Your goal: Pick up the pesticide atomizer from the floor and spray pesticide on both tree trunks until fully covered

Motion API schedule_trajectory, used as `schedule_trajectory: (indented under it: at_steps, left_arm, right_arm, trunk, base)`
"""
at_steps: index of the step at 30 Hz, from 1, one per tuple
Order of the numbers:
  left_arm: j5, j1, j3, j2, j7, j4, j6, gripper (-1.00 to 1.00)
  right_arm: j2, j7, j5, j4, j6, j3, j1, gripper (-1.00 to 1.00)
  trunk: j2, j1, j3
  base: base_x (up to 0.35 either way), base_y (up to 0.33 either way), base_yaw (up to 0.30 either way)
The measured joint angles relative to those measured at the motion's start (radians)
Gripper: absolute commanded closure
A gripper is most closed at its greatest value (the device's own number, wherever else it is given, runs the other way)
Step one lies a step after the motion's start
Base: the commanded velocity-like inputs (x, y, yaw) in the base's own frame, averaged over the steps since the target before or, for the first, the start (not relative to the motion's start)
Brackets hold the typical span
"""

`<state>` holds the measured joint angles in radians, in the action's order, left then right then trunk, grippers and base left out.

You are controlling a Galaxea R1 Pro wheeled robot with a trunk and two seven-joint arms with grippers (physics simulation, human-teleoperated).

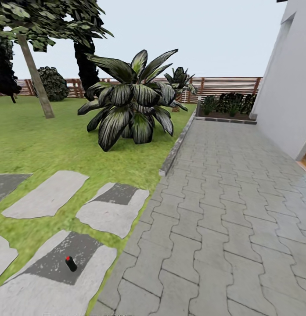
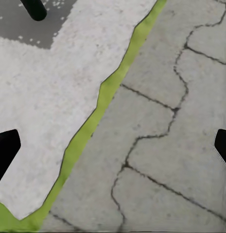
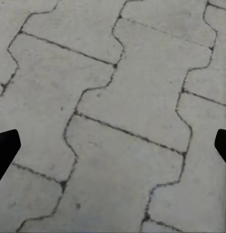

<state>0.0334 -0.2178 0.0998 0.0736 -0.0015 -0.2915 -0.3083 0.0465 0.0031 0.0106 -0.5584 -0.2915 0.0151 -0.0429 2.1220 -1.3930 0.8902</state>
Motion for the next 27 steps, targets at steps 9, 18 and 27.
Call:
schedule_trajectory:
  at_steps: [9,18,27]
  left_arm:
    - [0.011,0.0,0.0,0.0,0.0,0.0,0.0,-1.0]
    - [0.011,0.0,0.0,0.0,0.0,0.0,0.0,-1.0]
    - [0.011,0.0,0.0,0.0,0.0,0.0,0.0,-1.0]
  right_arm:
    - [0.0,0.0,0.0,0.0,0.0,0.0,0.0,-1.0]
    - [0.0,0.0,0.0,0.0,0.0,0.0,0.0,-1.0]
    - [0.0,0.001,-0.001,0.0,0.0,0.0,0.0,-1.0]
  trunk:
    - [0.0,0.0,0.0]
    - [0.0,0.0,0.0]
    - [0.0,0.0,0.0]
  base:
    - [0.028,-0.276,0.278]
    - [0.098,-0.188,0.278]
    - [0.037,-0.011,0.278]
